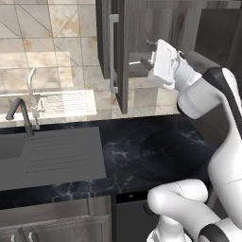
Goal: Open the cabinet and move the ladle to the pot. Then close the cabinet.
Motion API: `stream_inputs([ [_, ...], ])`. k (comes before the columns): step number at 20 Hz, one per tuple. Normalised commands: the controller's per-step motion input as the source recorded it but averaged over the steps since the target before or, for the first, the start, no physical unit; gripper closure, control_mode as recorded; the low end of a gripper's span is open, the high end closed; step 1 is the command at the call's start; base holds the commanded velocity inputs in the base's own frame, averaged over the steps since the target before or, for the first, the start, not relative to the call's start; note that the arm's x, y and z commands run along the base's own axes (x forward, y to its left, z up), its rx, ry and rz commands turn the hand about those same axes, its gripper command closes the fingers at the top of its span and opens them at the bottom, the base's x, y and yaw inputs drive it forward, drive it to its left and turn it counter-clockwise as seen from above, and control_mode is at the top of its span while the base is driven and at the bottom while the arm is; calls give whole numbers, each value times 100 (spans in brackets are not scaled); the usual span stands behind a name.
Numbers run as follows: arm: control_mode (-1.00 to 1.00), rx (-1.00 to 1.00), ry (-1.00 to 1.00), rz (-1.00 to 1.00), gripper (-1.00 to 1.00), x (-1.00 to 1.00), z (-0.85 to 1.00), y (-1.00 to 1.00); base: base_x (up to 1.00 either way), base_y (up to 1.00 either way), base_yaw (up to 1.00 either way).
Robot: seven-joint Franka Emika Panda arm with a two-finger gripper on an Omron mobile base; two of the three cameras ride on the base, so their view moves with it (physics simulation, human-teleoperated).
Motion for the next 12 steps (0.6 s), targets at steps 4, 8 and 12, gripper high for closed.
stream_inputs([
  [4, -100, 0, 10, -8, -100, -9, 47, -65, 0, 0, 0],
  [8, -100, 0, 14, -9, -100, -16, 27, -71, 0, 0, 0],
  [12, -100, -12, 21, -12, -100, -33, 3, -43, 0, 0, 0],
])
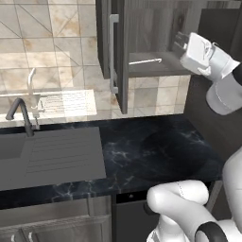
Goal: Open the cabinet and move the ladle to the pot. Then close the cabinet.
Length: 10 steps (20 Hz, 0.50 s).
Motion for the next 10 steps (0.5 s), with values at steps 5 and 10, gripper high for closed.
stream_inputs([
  [5, -100, -53, 17, -20, -100, -35, -51, 17, 0, 0, 0],
  [10, -100, -55, 22, -29, -100, -2, -21, 52, 0, 0, 0],
])
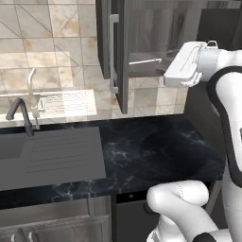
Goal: Open the cabinet and move the ladle to the pot. Then close the cabinet.
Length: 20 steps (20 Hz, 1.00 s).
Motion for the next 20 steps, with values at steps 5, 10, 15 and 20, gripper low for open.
stream_inputs([
  [5, -100, -14, 15, -24, -100, 2, 7, -5, 0, 0, 0],
  [10, -100, -3, 7, -8, -100, 11, 0, -38, 0, 0, 0],
  [15, -100, -5, 7, 3, -100, 16, -1, -31, 0, 0, 0],
  [20, -100, -15, 4, 4, -100, 6, -8, -6, 0, 0, 0],
])
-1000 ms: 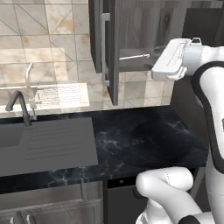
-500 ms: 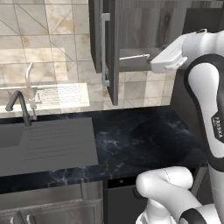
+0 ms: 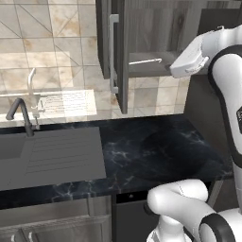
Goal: Open the cabinet and move the ladle to the pot. Then close the cabinet.
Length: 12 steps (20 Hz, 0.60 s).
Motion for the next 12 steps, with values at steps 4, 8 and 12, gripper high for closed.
stream_inputs([
  [4, -100, -25, -10, 2, -100, 1, -6, 0, 0, 0, 0],
  [8, -100, -24, -13, 0, -100, 1, -11, 0, 0, 0, 0],
  [12, -100, -14, -6, 0, -100, 18, -25, 0, 0, 0, 0],
])
